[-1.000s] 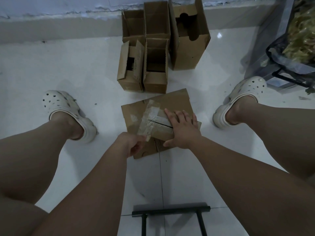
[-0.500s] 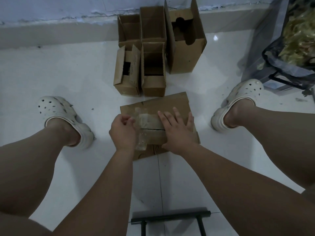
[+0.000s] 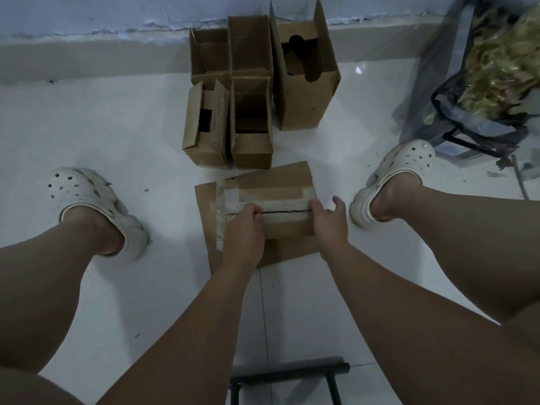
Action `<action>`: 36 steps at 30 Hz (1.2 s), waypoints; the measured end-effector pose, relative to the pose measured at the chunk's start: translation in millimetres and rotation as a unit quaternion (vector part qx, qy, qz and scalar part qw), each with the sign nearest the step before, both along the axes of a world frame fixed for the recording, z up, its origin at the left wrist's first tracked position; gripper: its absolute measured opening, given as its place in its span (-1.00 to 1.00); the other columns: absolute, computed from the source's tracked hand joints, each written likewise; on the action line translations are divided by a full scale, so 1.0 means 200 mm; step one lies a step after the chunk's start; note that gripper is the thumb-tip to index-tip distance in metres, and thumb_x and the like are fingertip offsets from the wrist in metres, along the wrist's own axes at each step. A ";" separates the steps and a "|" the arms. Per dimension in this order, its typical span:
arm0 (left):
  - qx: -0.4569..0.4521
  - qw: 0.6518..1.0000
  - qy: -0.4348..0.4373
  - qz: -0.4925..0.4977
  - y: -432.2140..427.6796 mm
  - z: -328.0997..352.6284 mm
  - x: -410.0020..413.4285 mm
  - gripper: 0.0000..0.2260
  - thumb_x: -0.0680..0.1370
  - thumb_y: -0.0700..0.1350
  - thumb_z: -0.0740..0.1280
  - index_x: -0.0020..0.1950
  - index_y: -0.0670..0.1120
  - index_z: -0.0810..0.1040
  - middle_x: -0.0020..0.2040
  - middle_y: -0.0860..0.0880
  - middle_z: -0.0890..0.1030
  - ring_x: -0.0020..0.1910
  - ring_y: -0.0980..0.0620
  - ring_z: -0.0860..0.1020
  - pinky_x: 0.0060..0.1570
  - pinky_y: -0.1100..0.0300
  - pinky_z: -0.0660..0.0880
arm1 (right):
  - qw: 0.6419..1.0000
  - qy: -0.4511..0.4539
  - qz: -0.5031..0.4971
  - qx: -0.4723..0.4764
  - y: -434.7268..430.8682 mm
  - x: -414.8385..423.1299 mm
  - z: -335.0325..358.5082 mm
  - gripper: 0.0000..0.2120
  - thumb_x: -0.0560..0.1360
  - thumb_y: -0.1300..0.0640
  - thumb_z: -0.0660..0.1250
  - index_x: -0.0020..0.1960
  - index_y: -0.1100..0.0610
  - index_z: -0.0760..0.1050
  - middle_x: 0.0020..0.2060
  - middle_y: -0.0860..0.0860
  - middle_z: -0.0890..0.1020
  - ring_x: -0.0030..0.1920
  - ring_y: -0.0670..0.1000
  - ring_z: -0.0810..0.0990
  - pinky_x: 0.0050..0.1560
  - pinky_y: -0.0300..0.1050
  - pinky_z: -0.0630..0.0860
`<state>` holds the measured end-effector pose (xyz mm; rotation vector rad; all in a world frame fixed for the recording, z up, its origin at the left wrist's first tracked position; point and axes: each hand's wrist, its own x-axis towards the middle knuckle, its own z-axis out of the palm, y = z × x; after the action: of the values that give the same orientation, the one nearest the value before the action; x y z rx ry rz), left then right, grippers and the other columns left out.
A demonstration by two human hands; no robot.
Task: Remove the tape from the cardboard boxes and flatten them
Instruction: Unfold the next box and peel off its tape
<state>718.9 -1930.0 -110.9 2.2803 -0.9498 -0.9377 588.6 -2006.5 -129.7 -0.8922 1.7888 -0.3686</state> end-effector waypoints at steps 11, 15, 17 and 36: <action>0.030 0.988 -0.106 -0.107 -0.05 -0.02 -0.08 -0.59 0.53 -0.10 0.33 0.38 -0.06 0.40 0.38 -0.06 0.29 0.37 -0.05 0.22 0.39 0.09 0.18 | 0.990 -0.090 0.072 0.076 -0.11 -0.04 -0.04 -0.71 0.56 0.22 0.33 0.28 0.22 0.53 0.14 0.12 0.64 0.11 0.11 0.63 0.24 0.08 0.53; 0.037 0.982 -0.123 -0.138 -0.03 -0.04 -0.08 -0.42 0.54 -0.07 0.32 0.50 -0.09 0.18 0.46 -0.05 0.27 0.43 -0.05 0.19 0.43 0.09 0.09 | 0.992 -0.077 0.071 0.064 -0.11 -0.03 -0.05 -0.74 0.54 0.20 0.37 0.21 0.22 0.54 0.11 0.13 0.64 0.11 0.11 0.62 0.23 0.09 0.53; 0.033 0.983 -0.121 -0.135 -0.02 -0.05 -0.09 -0.42 0.55 -0.10 0.30 0.51 -0.11 0.16 0.46 -0.07 0.26 0.43 -0.04 0.19 0.42 0.11 0.10 | 0.993 -0.076 0.066 0.067 -0.11 -0.03 -0.05 -0.75 0.53 0.21 0.38 0.20 0.21 0.54 0.12 0.14 0.64 0.11 0.12 0.62 0.23 0.09 0.53; -0.002 0.965 -0.184 -0.189 0.05 -0.11 -0.06 -0.59 0.63 -0.15 0.14 0.48 -0.18 0.27 0.50 -0.09 0.21 0.46 0.02 0.21 0.40 0.34 0.03 | 0.985 0.018 0.153 0.080 -0.09 -0.05 -0.02 -0.60 0.46 0.02 0.48 -0.38 0.19 0.38 -0.32 0.11 0.52 -0.27 0.07 0.50 -0.13 -0.02 0.44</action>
<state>706.8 -1919.4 -132.5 2.3595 -1.5877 -0.6569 578.6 -2025.4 -134.4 -1.0438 1.6553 -0.0124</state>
